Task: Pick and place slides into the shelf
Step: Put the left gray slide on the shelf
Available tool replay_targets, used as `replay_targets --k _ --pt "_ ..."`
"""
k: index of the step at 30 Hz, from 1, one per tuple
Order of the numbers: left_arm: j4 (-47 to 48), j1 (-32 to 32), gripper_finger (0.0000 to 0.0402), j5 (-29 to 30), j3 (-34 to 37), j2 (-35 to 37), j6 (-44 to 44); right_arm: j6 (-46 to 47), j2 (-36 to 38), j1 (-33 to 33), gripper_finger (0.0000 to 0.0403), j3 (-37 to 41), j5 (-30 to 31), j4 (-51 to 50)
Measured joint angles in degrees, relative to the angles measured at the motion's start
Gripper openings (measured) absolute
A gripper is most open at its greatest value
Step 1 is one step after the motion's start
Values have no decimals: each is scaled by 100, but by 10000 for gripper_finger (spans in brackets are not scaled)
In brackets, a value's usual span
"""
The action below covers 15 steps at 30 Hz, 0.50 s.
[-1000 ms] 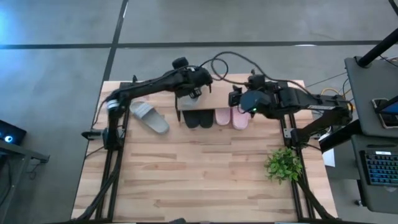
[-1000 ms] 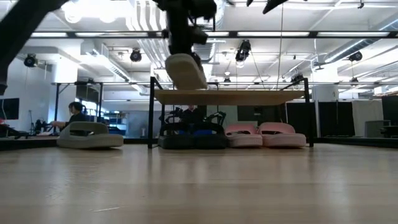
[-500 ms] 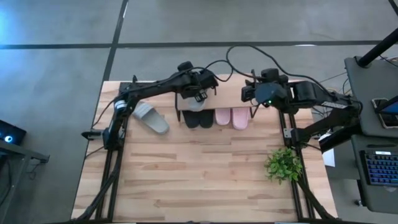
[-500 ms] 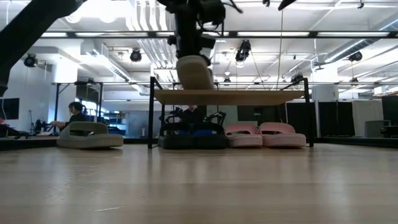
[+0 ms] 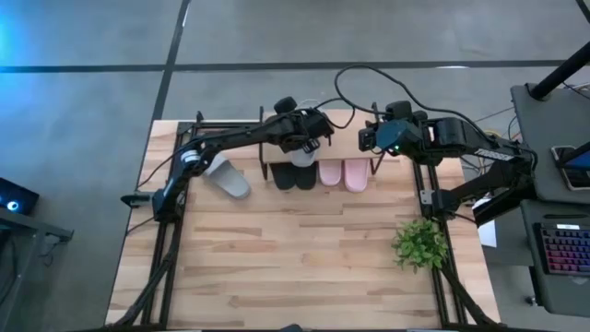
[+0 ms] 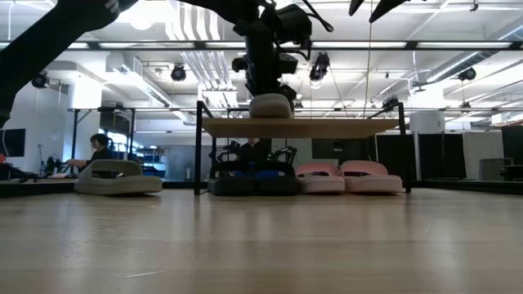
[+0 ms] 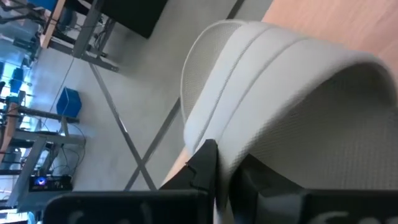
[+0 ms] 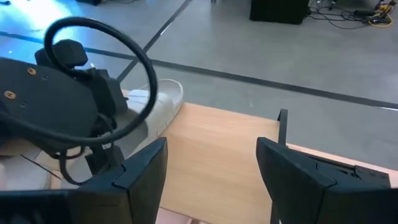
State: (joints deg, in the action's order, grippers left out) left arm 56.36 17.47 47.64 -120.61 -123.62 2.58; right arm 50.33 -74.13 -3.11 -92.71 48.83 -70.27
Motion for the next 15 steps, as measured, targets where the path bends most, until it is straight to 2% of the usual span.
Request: replay_targets --k 8,12,15 --pt "-407 -65 74 -143 28 81 7 -48 -2 0 237 1 -1 -7" --pt "-381 -70 113 -805 28 314 14 -79 -2 2 237 2 1 -12" --pt "-149 -76 140 -1020 26 416 29 -83 -2 2 237 2 4 -13"
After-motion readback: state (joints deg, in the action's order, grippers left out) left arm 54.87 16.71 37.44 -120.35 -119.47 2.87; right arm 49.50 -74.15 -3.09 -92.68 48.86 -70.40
